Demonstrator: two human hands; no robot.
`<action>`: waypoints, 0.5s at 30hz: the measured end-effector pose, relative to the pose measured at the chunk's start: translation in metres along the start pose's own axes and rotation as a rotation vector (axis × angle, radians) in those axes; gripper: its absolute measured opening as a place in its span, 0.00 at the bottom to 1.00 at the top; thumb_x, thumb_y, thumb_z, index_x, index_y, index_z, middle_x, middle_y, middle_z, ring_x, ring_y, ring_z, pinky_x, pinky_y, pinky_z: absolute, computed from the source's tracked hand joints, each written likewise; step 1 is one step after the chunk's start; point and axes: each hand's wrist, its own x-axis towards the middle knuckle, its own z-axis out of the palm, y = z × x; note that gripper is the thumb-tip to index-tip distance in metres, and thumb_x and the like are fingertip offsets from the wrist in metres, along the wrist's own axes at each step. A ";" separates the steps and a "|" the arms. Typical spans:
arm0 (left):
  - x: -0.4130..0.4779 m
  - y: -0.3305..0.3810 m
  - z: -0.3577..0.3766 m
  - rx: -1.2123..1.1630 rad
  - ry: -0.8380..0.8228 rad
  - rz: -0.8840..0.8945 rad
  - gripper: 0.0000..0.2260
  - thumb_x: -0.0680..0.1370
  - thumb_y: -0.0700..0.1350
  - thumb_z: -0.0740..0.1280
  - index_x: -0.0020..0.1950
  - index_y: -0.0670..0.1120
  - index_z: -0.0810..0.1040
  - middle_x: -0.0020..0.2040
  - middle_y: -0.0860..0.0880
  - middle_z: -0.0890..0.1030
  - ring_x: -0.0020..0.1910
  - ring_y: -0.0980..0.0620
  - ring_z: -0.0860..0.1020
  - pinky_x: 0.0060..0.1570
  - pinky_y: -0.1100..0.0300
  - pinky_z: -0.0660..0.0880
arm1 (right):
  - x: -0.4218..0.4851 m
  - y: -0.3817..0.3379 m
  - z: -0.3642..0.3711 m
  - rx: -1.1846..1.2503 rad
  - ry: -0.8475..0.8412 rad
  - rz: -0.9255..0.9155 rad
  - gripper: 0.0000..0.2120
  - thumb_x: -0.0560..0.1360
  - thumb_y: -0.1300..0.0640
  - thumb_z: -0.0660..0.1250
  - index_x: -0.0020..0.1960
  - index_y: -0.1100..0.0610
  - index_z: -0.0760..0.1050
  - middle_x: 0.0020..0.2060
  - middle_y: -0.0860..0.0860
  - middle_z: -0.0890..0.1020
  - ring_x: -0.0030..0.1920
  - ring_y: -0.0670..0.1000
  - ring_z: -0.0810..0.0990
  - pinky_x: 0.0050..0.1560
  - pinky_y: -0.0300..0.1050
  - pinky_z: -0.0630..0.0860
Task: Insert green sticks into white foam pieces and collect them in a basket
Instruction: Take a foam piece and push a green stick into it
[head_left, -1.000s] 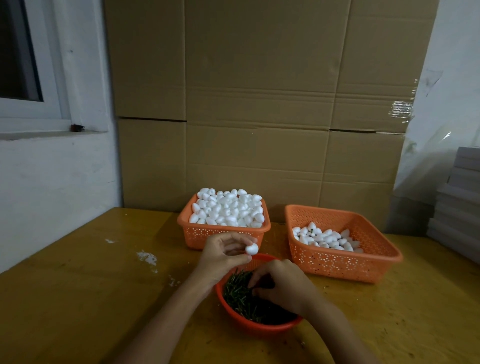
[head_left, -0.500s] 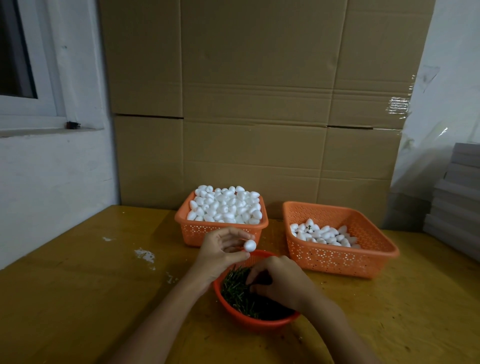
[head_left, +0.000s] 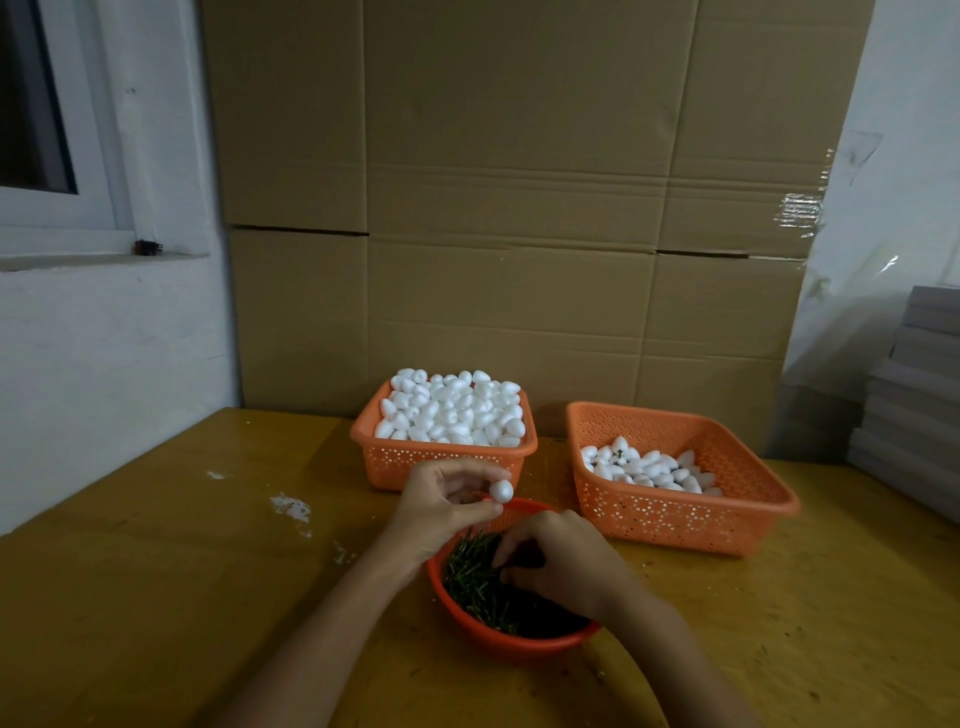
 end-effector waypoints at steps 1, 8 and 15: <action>0.000 0.000 0.000 0.003 -0.001 0.000 0.15 0.70 0.33 0.78 0.52 0.49 0.89 0.54 0.47 0.88 0.58 0.48 0.85 0.62 0.51 0.80 | 0.000 0.000 0.000 0.000 0.000 0.000 0.07 0.77 0.54 0.75 0.55 0.46 0.86 0.55 0.40 0.86 0.57 0.42 0.82 0.61 0.46 0.78; 0.000 0.001 0.000 0.030 -0.011 -0.001 0.15 0.70 0.33 0.79 0.51 0.49 0.89 0.54 0.48 0.88 0.58 0.49 0.85 0.62 0.51 0.80 | 0.001 0.001 0.001 -0.001 -0.003 -0.004 0.08 0.78 0.54 0.75 0.55 0.45 0.86 0.55 0.39 0.86 0.56 0.41 0.82 0.61 0.46 0.79; 0.000 0.001 0.001 0.040 -0.001 -0.012 0.14 0.70 0.36 0.80 0.50 0.51 0.89 0.51 0.48 0.89 0.55 0.48 0.86 0.54 0.58 0.82 | 0.001 0.002 0.002 0.000 0.003 -0.012 0.08 0.78 0.54 0.75 0.55 0.46 0.85 0.55 0.39 0.86 0.56 0.41 0.82 0.60 0.45 0.79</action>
